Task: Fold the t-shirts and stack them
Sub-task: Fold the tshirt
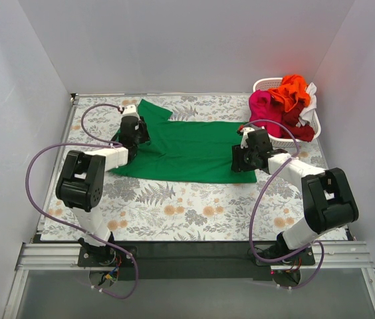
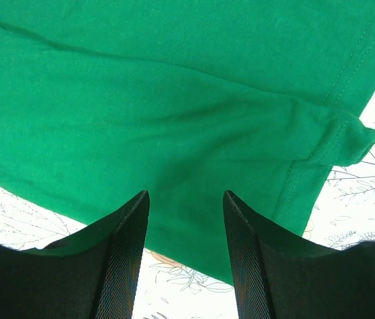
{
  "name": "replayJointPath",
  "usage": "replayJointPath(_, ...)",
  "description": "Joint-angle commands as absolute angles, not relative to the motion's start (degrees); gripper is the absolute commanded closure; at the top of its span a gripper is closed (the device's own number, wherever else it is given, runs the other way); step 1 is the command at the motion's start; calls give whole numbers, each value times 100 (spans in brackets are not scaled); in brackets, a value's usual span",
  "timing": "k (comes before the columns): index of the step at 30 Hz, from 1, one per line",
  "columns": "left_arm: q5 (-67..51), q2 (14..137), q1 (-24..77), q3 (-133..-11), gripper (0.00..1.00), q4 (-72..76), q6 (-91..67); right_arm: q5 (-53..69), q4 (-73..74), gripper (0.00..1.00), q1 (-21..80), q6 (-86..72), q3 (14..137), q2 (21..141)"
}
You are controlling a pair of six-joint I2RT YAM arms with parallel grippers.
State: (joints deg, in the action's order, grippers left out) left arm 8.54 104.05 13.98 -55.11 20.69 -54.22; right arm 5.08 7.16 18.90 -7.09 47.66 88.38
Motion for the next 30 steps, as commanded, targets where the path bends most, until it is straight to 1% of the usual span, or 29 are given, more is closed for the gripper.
replayJointPath(1, 1898, 10020, 1458, -5827, 63, 1652, -5458, 510, 721, 56, 1925, -624, 5001, 8877)
replayJointPath(4, 2205, 9791, 1897, -5932, 61, 1626, -5143, 501, 721, 56, 1934, -624, 5018, 8894)
replayJointPath(6, 2503, 9817, 2459, -6187, 60, 1556, -4915, 518, 721, 56, 1934, -624, 5036, 8930)
replayJointPath(8, 2531, 10001, 2924, -6502, 60, 1319, -4878, 536, 729, 56, 1942, -615, 5045, 8965)
replayJointPath(11, 2470, 10466, 3146, -7037, 60, 661, -5167, 536, 738, 56, 1951, -615, 5019, 8939)
replayJointPath(15, 2364, 11021, 3164, -7347, 60, -289, -5642, 527, 738, 56, 1960, -606, 5018, 8903)
replayJointPath(18, 2723, 11171, 3164, -7243, 60, -632, -5941, 545, 729, 56, 1960, -606, 5019, 8921)
replayJointPath(19, 3003, 11162, 3164, -7059, 60, -676, -6002, 545, 729, 56, 1960, -606, 5027, 8930)
replayJointPath(22, 3356, 11066, 3155, -6716, 59, -712, -6222, 562, 729, 56, 1969, -598, 5036, 8947)
replayJointPath(30, 3805, 10258, 3155, -5714, 58, -791, -6899, 598, 729, 56, 2013, -598, 5054, 9017)
